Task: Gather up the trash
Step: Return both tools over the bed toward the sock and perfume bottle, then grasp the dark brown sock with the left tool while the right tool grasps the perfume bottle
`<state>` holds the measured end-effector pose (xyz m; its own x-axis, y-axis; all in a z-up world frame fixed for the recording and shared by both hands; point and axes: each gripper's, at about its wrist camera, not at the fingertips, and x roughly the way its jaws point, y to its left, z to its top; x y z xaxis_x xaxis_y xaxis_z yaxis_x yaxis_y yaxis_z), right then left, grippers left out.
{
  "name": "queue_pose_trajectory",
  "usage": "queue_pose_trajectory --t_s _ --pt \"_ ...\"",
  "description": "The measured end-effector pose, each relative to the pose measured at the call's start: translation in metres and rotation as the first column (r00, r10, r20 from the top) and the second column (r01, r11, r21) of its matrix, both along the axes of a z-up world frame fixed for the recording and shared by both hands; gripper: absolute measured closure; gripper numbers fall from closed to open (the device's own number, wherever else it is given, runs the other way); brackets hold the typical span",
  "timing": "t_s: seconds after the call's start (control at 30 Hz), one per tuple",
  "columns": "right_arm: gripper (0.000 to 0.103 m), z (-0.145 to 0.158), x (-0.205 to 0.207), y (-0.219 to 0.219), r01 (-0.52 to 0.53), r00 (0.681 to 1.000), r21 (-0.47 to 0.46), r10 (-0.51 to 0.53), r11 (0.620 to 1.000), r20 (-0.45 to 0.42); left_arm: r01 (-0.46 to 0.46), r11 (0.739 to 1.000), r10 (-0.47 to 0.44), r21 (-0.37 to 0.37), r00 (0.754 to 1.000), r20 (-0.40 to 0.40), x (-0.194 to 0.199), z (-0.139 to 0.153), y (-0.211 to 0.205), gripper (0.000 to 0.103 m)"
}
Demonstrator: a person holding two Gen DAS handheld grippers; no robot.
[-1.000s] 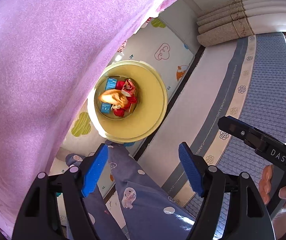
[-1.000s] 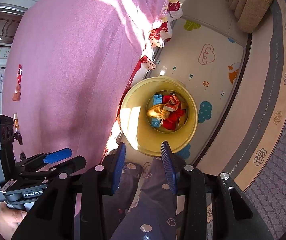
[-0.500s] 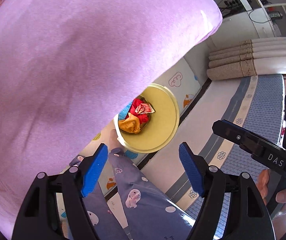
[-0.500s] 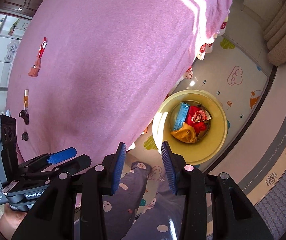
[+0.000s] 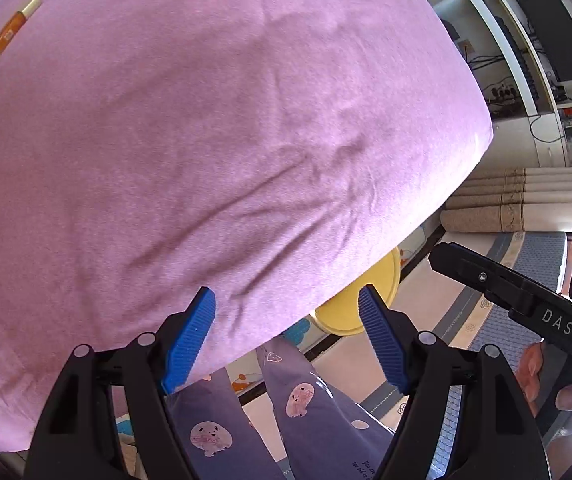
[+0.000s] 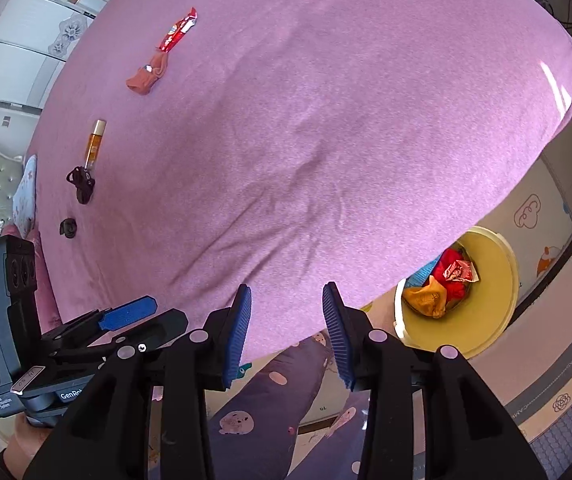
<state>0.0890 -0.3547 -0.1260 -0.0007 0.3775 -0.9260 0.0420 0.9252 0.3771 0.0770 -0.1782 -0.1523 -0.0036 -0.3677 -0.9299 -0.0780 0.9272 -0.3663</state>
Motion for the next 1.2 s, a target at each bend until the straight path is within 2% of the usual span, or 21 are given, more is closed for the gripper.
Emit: queue_pose_trajectory --t_s 0.23,0.37,0.57,0.77,0.9,1.03,1.2 --pt "0.065 0.005 0.021 0.086 -0.105 0.994 0.008 0.104 0.994 0.030 -0.100 0.995 0.099 0.017 0.994 0.038 0.007 0.010 0.089 0.028" --pt "0.065 0.009 0.037 0.136 -0.179 0.982 0.015 0.178 0.984 0.055 -0.173 0.985 0.171 0.029 0.983 0.062 0.013 0.015 0.137 0.028" --pt "0.065 0.014 0.068 0.212 -0.300 0.951 0.027 0.297 0.953 0.088 -0.306 0.951 0.301 0.047 0.949 0.090 0.023 0.018 0.210 0.027" --pt "0.065 0.009 0.107 0.276 -0.412 0.906 0.033 0.406 0.911 0.117 -0.423 0.902 0.412 0.086 0.903 0.119 0.046 0.015 0.274 0.027" --pt "0.065 0.000 0.137 0.315 -0.454 0.887 0.052 0.446 0.889 0.121 -0.470 0.875 0.457 0.116 0.881 0.120 0.068 0.007 0.310 0.027" --pt "0.065 -0.012 0.165 0.342 -0.485 0.871 0.053 0.477 0.873 0.121 -0.483 0.862 0.468 0.153 0.875 0.123 0.093 -0.007 0.335 0.027" --pt "0.065 -0.033 0.191 0.363 -0.505 0.861 0.052 0.499 0.862 0.096 -0.513 0.845 0.500 0.151 0.858 0.116 0.122 -0.026 0.361 0.027"
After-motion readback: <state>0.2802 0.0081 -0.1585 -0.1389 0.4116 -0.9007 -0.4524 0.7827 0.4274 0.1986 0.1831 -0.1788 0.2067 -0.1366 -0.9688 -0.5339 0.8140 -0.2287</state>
